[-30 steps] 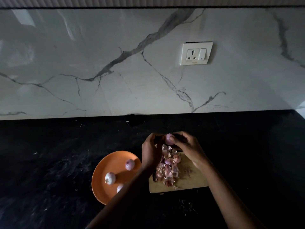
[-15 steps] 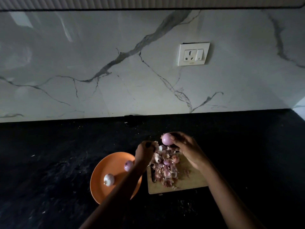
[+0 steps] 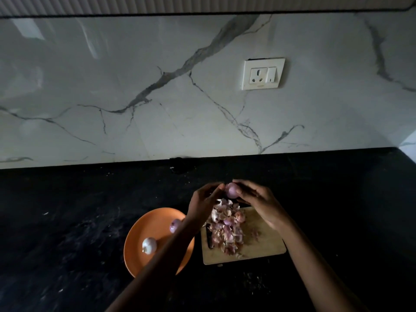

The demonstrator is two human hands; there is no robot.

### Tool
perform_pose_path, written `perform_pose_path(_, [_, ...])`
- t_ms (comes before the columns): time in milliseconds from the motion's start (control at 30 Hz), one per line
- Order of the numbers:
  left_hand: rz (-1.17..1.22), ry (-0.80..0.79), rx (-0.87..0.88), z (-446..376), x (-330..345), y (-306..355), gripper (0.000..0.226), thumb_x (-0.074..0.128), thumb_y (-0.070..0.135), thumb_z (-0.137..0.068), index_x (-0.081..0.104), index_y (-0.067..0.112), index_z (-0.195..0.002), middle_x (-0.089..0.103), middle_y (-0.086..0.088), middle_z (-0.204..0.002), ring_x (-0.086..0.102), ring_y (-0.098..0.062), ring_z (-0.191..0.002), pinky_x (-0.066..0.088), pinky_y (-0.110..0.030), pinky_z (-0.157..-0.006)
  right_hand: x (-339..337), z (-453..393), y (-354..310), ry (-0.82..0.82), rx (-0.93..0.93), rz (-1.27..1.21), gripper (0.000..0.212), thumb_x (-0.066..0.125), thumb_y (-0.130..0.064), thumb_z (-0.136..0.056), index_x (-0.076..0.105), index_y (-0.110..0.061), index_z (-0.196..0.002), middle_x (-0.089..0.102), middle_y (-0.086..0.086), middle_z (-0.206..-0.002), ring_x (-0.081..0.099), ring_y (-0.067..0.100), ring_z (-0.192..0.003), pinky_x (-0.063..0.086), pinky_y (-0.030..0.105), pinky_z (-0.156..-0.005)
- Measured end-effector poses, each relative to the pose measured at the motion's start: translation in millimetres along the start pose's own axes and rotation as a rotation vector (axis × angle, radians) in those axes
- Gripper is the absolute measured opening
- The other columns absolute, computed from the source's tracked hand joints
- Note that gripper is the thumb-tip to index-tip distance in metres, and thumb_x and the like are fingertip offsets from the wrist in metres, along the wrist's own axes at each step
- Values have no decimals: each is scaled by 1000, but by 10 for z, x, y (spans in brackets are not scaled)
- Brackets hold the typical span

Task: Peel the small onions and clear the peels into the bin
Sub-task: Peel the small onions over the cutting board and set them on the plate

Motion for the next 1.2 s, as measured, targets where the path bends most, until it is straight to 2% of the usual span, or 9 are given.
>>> perform_pose_path(100, [65,7,52,21,30,51,28,68,20,-92,70,3,-115,74,-10,-106,72,-18,-94,53,-23,-74,42,0,-31,-12,-11,-14,43,72,-34,-85,68,-22,-126,72,-3,-122,63,15,-122,45,48,-111])
perform_pose_path(200, [166,73,27,18,24,12,14,67,14,-93,71,4,-101,74,-9,-94,70,-15,-85,53,-28,-74,65,-1,-50,-13,-7,-36,42,73,-38,-84,70,-25,-124,71,-2,-124,62,17,-123,44,50,-111])
perform_pose_path(300, [118,113,47,20,1,6,10,67,18,-93,70,9,-98,74,-5,-91,71,-14,-84,55,-31,-75,92,-9,-51,-12,7,-39,40,73,-38,-84,71,-26,-122,71,-4,-124,63,15,-122,46,49,-110])
perform_pose_path(400, [-102,199,87,4,-30,-14,10,67,30,-94,69,21,-99,74,2,-93,71,-12,-88,59,-38,-80,125,-19,-31,-8,7,-22,39,71,-38,-86,71,-26,-123,71,-5,-123,63,13,-121,48,43,-108])
perform_pose_path(533, [-82,288,1,2,-15,-31,8,64,29,-96,68,22,-98,73,2,-93,71,-13,-88,59,-44,-85,169,-7,1,11,14,-92,40,67,-35,-86,69,-23,-124,73,-4,-120,66,15,-117,53,25,-92])
perform_pose_path(700, [-27,281,-52,-9,-52,-151,9,65,28,-95,72,23,-99,75,-1,-93,72,-20,-89,56,-54,-87,166,-12,3,5,60,-263,37,65,-28,-88,69,-15,-123,71,8,-123,65,24,-118,49,41,-102])
perform_pose_path(933, [64,78,67,-30,-9,10,24,70,27,-91,73,13,-111,75,-5,-106,71,-21,-102,57,-39,-88,77,-35,12,45,29,-146,41,66,-39,-89,69,-15,-121,72,8,-119,67,25,-115,47,53,-106])
perform_pose_path(1067, [217,107,17,-21,14,10,10,70,15,-90,71,7,-96,74,-10,-93,71,-19,-88,54,-30,-77,117,-44,26,63,28,-136,38,69,-43,-89,72,-17,-117,73,9,-117,67,26,-115,46,55,-107])
perform_pose_path(1200, [194,136,15,-12,45,-8,10,67,15,-92,68,6,-96,72,-9,-91,69,-19,-86,55,-32,-78,130,-38,55,75,43,-135,42,69,-44,-85,72,-16,-117,73,9,-116,68,25,-113,47,53,-106])
Point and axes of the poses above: each hand's wrist, its own z-axis away from the middle knuckle, its own x-axis out of the palm, y = z × x, the point moved 5 cm from there along -z, towards the middle knuckle
